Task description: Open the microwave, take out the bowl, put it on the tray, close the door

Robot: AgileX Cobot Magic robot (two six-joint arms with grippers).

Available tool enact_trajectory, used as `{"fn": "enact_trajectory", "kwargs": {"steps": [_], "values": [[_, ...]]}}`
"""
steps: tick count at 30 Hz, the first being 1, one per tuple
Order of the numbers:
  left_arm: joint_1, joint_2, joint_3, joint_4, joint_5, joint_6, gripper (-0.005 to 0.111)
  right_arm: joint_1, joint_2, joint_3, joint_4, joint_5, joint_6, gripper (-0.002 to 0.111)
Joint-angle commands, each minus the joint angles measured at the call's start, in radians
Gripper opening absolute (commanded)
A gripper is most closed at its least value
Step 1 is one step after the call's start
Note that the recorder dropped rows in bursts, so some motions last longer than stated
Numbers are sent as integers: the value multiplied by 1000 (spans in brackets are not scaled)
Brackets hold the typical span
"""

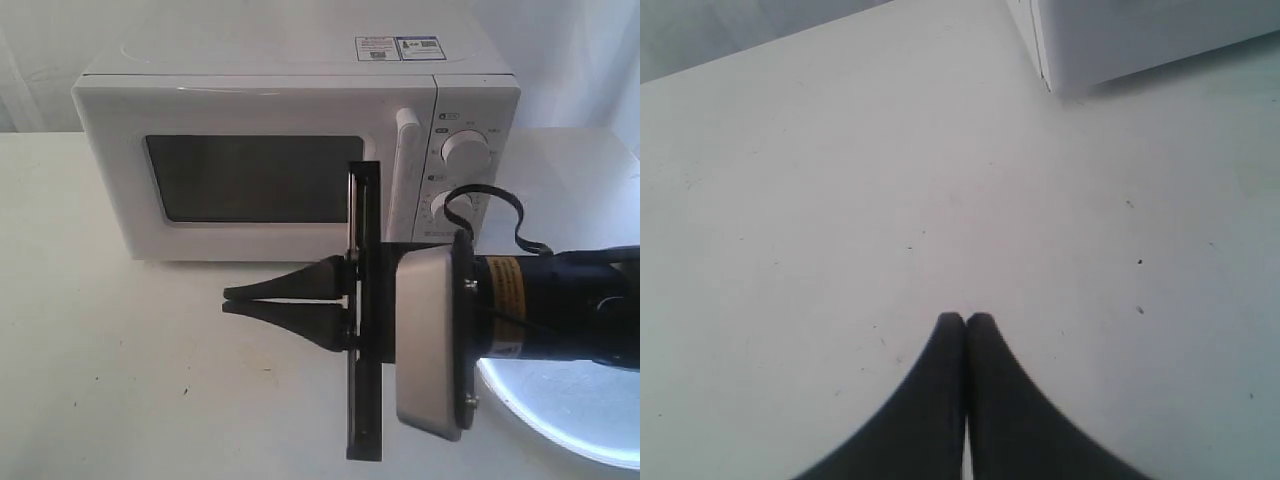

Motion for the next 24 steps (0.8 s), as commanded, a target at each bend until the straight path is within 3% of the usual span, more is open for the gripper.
{"fn": "enact_trajectory", "kwargs": {"steps": [1,9,13,18,24], "values": [[-3,-2,-4,-4,1,-4,0,-10,-38,6,-48,117,138,0],[-3,-2,-4,-4,1,-4,0,-25,-155,7,-176,470,276,0],[-3,-2,-4,-4,1,-4,0,-114,-183,7,-174,537,308,0],[-3,-2,-4,-4,1,-4,0,-276,-165,7,-174,403,345,0],[-3,-2,-4,-4,1,-4,0,-489,-32,7,-180,37,352,0]]}}
